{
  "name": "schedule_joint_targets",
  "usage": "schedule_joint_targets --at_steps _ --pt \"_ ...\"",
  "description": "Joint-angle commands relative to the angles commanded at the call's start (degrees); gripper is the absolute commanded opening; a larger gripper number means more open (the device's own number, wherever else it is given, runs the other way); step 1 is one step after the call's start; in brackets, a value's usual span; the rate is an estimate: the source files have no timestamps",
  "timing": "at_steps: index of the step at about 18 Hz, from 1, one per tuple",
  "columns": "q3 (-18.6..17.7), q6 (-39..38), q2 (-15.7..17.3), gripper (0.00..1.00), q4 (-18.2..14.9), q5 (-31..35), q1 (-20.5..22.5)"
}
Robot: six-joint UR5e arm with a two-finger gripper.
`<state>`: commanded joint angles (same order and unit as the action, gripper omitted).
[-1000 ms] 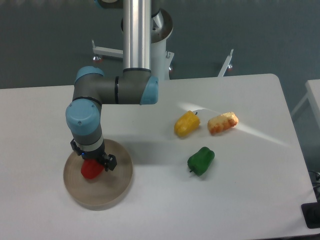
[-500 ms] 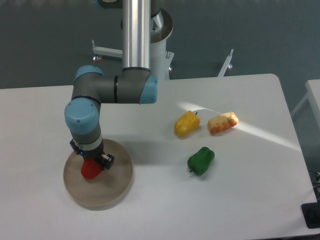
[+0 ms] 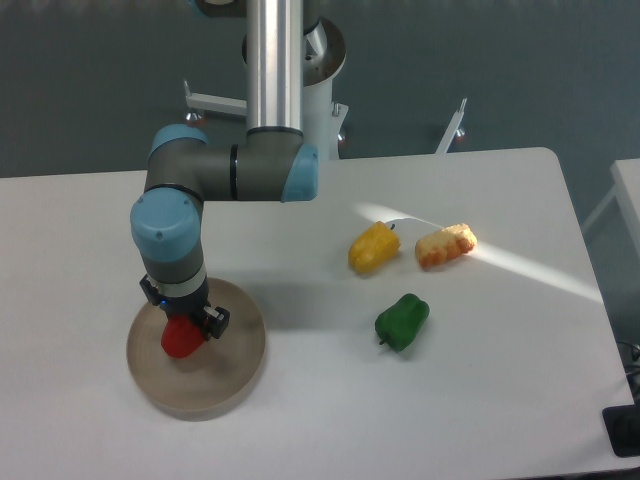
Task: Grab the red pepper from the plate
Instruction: 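Lift the red pepper off the plate and carry it toward the green pepper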
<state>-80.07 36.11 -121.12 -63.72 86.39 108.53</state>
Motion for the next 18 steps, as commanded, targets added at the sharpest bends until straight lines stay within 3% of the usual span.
schedule_joint_targets --at_steps 12,18 --pt "2.37 23.30 3.87 0.44 -0.09 0.09 14.06" --pt "1.85 27.79 4.31 0.44 0.00 0.26 16.10"
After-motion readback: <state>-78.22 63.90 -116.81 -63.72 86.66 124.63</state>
